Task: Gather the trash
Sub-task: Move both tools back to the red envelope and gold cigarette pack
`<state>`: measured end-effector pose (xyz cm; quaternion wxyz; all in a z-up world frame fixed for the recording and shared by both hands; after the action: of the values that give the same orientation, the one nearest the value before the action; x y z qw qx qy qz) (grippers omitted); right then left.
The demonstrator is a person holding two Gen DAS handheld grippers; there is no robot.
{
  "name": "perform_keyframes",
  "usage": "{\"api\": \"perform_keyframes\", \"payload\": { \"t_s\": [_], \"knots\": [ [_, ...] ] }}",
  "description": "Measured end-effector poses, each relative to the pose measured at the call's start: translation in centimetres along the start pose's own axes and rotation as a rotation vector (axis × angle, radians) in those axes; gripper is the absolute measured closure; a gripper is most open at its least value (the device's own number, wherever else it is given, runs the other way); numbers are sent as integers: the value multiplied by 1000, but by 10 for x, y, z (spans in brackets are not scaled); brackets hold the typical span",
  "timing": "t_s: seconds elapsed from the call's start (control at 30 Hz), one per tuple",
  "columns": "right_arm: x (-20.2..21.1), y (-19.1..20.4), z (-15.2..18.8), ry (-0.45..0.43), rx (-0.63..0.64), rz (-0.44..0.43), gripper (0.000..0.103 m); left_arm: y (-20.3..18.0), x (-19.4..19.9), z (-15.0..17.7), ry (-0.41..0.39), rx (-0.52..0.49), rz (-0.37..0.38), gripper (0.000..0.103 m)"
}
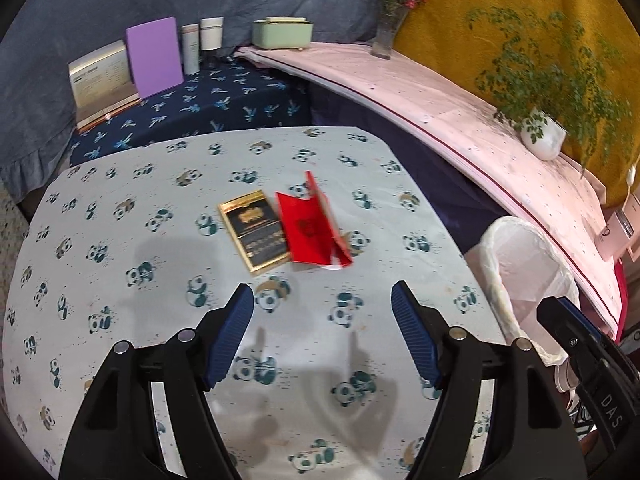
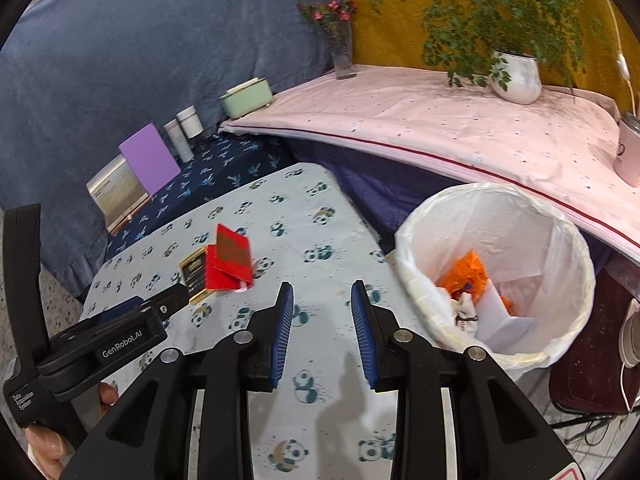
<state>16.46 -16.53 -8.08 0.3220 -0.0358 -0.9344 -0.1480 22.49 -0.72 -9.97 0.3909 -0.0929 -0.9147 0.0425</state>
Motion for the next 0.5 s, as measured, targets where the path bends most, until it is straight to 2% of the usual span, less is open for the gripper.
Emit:
{"api": "perform_keyframes", "payload": {
  "t_s": [0.23,0.33,0.5],
  "knots": [
    [-18,34,8,35,46,-28,73,36,-5,0,10,50,-35,34],
    [-26,48,12,51,62,-41,67,50,-9,2,20,65,-53,34],
    [-45,71,15,78,100,-64,67,71,-18,3,38,87,-84,34]
  ]
}}
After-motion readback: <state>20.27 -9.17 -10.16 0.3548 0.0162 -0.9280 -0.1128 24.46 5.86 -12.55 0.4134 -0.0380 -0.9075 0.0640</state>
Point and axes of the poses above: each gripper's, at about its wrist camera, not at the fingertips, and x roughly against the way its jaws point, y to its left, z to its underside, the point moved 10 cm from there along -x, roughly the way its jaws point, and after that the axes turned 4 degrees about -y, right-handed, at the moved point
